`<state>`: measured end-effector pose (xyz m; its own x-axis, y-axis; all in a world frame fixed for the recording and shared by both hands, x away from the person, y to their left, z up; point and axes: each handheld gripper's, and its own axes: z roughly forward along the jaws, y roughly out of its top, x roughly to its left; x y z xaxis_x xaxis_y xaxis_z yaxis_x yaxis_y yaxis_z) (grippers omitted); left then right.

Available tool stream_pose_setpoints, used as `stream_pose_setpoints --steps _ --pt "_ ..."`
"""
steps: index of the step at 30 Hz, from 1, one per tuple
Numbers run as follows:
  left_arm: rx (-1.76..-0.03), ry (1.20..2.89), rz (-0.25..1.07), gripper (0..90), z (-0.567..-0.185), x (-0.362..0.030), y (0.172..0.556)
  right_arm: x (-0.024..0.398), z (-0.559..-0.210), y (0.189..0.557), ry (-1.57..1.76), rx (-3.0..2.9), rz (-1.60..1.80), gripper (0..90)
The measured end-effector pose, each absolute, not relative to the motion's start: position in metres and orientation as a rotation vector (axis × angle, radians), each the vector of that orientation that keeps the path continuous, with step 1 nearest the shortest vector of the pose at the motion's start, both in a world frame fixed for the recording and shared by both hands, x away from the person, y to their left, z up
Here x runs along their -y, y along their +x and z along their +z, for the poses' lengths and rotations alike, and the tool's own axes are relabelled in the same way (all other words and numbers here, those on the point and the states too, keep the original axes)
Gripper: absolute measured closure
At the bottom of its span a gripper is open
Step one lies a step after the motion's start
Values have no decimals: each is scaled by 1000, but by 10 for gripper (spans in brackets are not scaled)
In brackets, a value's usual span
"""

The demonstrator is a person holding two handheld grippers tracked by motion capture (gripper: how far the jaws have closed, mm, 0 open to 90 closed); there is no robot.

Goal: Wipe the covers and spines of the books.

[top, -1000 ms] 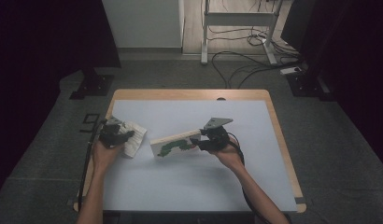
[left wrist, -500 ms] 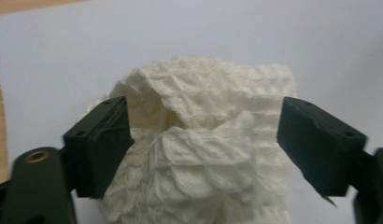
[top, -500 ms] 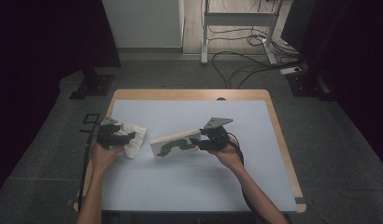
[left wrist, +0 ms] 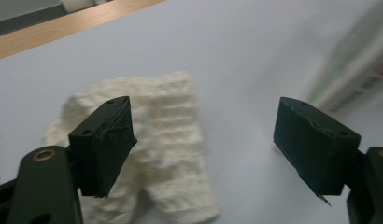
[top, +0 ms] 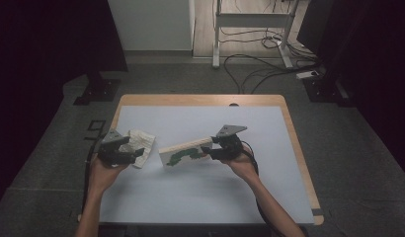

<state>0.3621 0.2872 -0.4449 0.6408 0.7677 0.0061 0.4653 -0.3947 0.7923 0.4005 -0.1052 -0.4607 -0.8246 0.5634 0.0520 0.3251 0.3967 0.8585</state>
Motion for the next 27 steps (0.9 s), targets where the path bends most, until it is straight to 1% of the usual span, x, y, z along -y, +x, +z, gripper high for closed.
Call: stream_pose_setpoints --steps 5,8,10,15,21,27 --pt "-858 2081 415 212 -448 -264 351 106 -461 398 786 -2410 1397 459" --pt "-813 2089 379 239 -451 -251 347 107 -461 396 786 -2408 1404 460" --pt "-791 2088 358 273 -452 -244 345 108 -461 394 785 -2410 1406 461" --pt "-771 2100 367 337 -456 -230 340 109 -461 391 786 -2412 1406 460" --pt "-772 2095 368 401 -459 -223 336 112 -462 385 783 -2416 1411 456" --pt "-767 2084 363 412 -463 -218 327 116 -465 376 773 -2425 1415 436"
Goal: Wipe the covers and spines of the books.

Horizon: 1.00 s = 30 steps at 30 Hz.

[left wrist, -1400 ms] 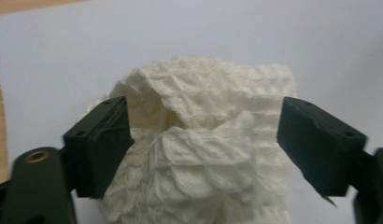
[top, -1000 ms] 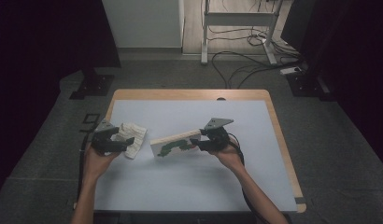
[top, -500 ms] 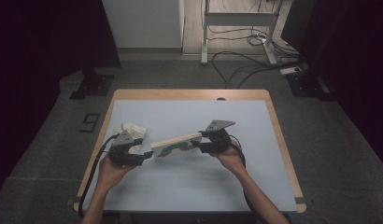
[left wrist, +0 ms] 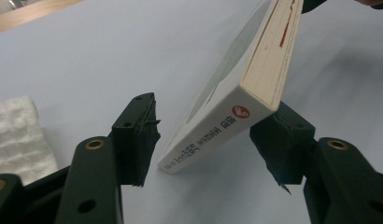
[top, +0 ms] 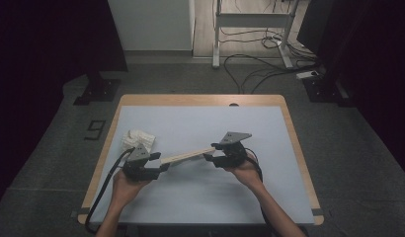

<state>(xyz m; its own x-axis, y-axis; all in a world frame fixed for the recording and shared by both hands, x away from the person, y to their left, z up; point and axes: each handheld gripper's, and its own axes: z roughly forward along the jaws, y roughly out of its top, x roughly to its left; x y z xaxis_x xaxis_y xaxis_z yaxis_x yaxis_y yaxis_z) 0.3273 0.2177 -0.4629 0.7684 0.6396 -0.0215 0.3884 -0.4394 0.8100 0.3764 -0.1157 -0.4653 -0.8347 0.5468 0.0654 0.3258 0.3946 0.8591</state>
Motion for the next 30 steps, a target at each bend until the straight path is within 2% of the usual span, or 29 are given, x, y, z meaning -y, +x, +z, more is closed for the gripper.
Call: stream_pose_setpoints --steps 7,30 --pt "-769 2103 379 403 -468 -211 316 120 -469 366 769 -2439 1404 419" --pt "-850 2127 383 270 -493 -195 278 128 -495 329 797 -2459 1344 367"
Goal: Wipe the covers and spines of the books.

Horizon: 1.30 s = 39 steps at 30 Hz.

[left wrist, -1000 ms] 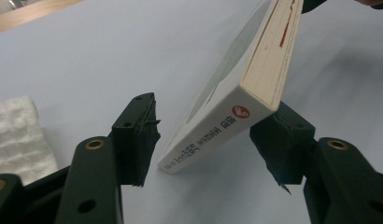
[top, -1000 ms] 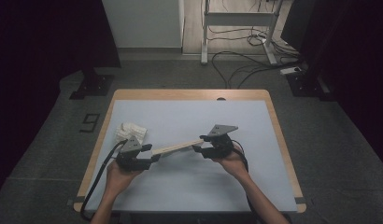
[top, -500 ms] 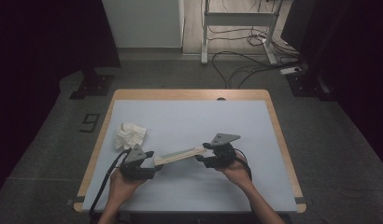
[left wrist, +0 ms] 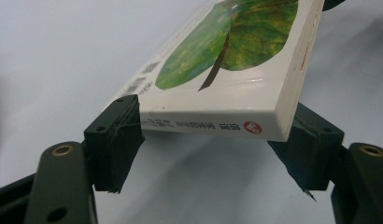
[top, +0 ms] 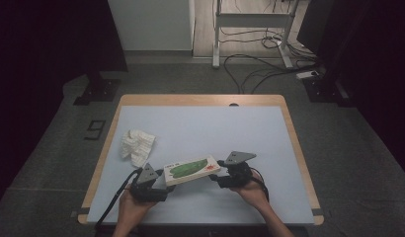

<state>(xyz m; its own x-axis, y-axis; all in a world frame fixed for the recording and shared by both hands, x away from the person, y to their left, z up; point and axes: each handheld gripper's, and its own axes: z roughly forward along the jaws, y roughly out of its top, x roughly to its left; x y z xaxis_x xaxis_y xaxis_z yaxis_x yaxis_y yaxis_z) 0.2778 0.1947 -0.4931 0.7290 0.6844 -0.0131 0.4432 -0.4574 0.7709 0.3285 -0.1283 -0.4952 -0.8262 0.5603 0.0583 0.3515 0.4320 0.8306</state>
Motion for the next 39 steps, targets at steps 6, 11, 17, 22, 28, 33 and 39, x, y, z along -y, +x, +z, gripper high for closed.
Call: stream_pose_setpoints --steps 6,11,17,22,28,33,39 --pt "-872 2140 410 250 -504 -190 268 129 -505 320 800 -2463 1314 358" --pt "-884 2164 442 209 -512 -187 262 130 -516 314 801 -2471 1283 356" --pt "-873 2176 461 206 -518 -184 255 130 -524 310 807 -2485 1263 363" --pt "-875 2187 445 206 -525 -182 253 129 -530 307 799 -2504 1215 364" --pt "-865 2220 396 180 -526 -184 256 130 -532 305 786 -2520 1188 358" --pt "-854 2195 360 154 -521 -195 258 136 -532 305 801 -2514 1204 355" --pt "-873 2172 377 148 -509 -209 263 146 -526 307 829 -2493 1231 326"
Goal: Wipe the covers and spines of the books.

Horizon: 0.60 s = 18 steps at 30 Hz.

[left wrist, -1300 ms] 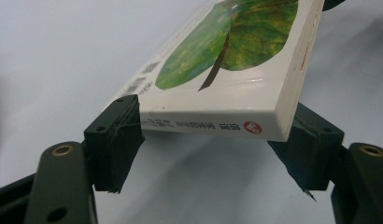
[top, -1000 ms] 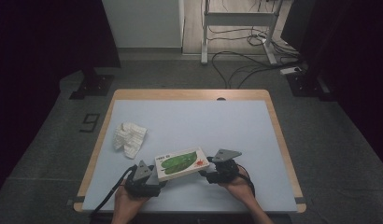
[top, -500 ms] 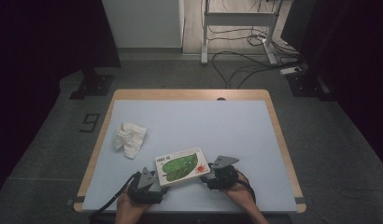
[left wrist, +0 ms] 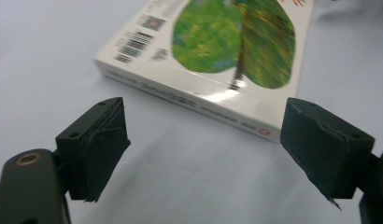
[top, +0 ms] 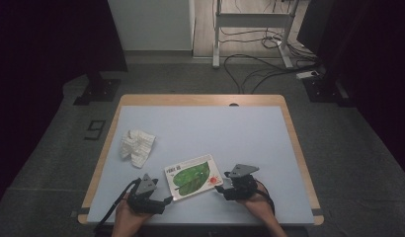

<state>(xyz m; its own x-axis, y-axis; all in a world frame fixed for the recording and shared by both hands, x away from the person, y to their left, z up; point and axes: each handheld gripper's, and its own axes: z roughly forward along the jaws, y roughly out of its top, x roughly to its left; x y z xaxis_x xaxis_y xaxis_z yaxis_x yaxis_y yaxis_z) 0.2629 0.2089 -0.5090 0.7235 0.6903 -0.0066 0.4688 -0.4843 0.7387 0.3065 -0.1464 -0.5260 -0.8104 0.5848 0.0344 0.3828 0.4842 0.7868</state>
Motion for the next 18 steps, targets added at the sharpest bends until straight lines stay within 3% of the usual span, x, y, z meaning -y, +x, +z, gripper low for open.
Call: stream_pose_setpoints --steps 18 --pt "-968 2167 466 7 -470 -242 316 185 -530 300 966 -2489 1088 115"
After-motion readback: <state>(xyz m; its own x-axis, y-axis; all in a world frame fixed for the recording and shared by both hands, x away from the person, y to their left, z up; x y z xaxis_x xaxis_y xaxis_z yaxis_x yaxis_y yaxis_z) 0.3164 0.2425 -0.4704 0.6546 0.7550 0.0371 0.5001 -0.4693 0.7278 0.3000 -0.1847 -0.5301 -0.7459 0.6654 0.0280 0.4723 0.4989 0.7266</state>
